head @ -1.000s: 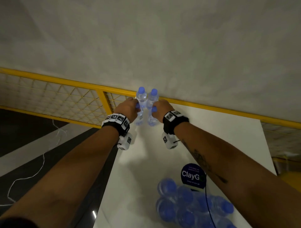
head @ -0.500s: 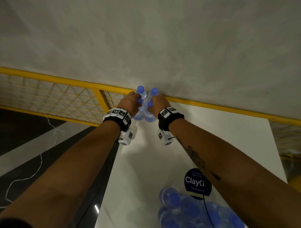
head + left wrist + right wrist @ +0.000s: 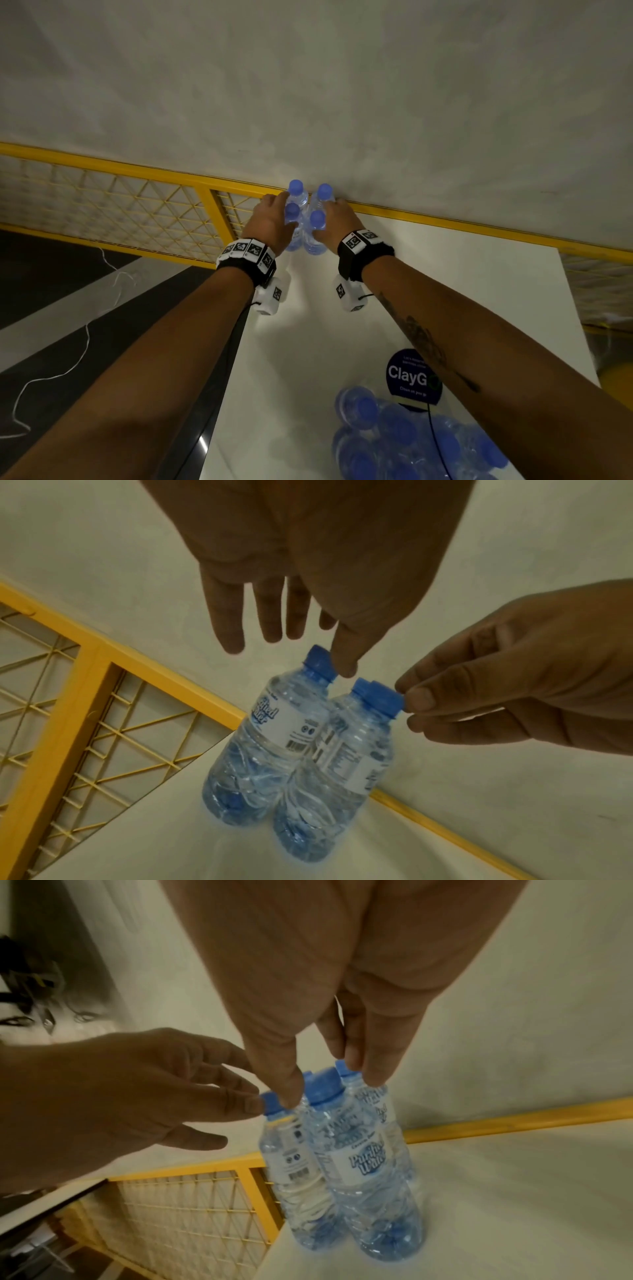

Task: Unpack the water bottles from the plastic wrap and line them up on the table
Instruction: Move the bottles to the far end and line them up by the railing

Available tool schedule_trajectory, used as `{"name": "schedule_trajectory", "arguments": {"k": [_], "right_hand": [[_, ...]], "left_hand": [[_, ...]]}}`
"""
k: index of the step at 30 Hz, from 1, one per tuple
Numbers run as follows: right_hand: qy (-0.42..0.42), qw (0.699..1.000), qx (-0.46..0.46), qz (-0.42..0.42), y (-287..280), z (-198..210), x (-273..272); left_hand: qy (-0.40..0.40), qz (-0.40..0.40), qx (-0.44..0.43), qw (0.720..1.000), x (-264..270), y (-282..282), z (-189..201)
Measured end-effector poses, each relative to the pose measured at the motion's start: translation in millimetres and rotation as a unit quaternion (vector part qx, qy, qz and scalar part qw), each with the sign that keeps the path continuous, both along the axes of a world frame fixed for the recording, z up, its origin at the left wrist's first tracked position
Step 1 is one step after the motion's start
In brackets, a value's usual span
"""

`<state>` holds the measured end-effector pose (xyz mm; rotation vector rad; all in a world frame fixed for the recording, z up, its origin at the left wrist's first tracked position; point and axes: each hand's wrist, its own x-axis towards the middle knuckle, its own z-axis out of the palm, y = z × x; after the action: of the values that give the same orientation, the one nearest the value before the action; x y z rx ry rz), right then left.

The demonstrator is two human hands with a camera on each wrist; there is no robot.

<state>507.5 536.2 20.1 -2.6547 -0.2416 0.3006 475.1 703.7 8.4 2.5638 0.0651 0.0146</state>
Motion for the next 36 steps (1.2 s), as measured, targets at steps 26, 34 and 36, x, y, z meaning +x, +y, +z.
{"name": "schedule_trajectory", "arguments": {"k": [26,34,36], "right_hand": [[0.142,0.963,-0.122,0.195,-107,41,-376],[0.090,0.960,-0.161,0.209,-94,37,-371],[0.118,0.959,-0.146,0.211,-93,33,-365]], "left_hand": [[0.099,-0.264,-0.038,0.959,-295,-123,7],[0.097,-0.236,0.103,0.961,-287,-130,3],[0.091,-0.223,0.119,0.963,-281,-128,1]]}}
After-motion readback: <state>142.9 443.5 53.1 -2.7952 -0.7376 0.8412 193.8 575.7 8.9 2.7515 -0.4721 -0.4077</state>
